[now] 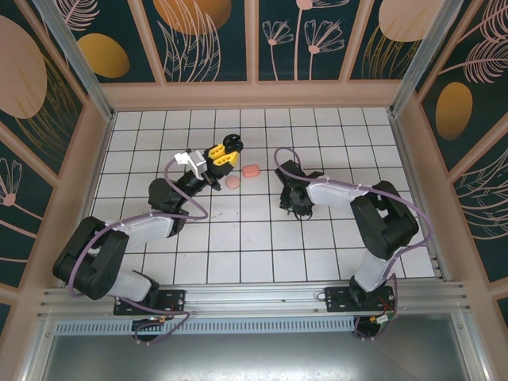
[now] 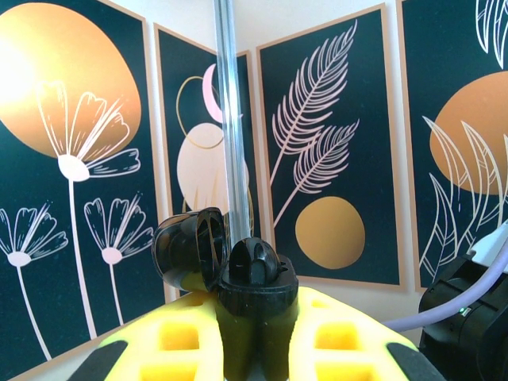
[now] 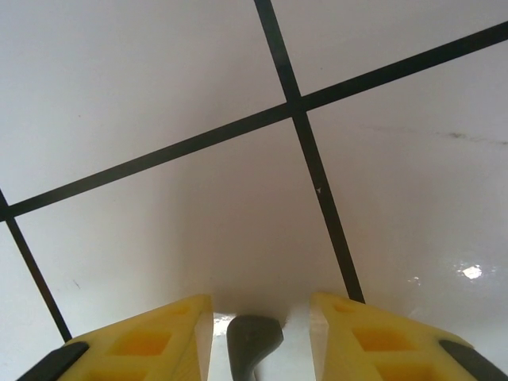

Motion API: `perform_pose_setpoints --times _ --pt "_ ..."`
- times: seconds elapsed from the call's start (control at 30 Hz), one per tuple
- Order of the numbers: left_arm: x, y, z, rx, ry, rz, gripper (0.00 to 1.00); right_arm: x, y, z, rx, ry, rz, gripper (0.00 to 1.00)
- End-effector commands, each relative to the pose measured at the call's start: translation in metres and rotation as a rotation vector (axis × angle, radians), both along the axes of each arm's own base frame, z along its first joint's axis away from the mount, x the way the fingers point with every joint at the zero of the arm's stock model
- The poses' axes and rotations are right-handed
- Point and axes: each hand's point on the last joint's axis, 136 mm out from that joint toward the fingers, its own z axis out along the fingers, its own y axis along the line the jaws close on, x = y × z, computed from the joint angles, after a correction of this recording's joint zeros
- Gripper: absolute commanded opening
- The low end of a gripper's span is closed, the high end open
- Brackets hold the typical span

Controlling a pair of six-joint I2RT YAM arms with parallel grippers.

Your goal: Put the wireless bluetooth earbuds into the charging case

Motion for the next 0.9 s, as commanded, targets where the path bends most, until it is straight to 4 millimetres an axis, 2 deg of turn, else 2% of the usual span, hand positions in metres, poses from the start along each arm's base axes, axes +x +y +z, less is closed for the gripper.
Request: perform_pose_setpoints --times 0.0,0.33,0.63,0.77,0.87 --pt "-0.006 0.001 0.009 -0.025 -0.043 -0.010 0.00 0.003 0.007 -0.003 -0.001 -0.001 0.027 0.36" --pt "-0.005 0.000 0.010 -0.029 -0.039 -0.014 0.00 -0.001 0.013 -0.008 -0.002 0.007 0.045 0.31" --pt "-0.005 0.000 0.010 -0.032 -0.035 -0.016 0.00 -0.004 0.017 -0.008 -0.003 0.003 0.054 0.19" --pt "-0.005 0.000 0.010 -0.030 -0.031 -0.016 0.00 -0.003 0.018 -0.003 0.006 -0.013 0.052 0.16" --pt "-0.005 0.000 0.012 -0.028 -0.036 -0.016 0.00 0.002 0.019 0.008 0.016 -0.050 0.051 0.15"
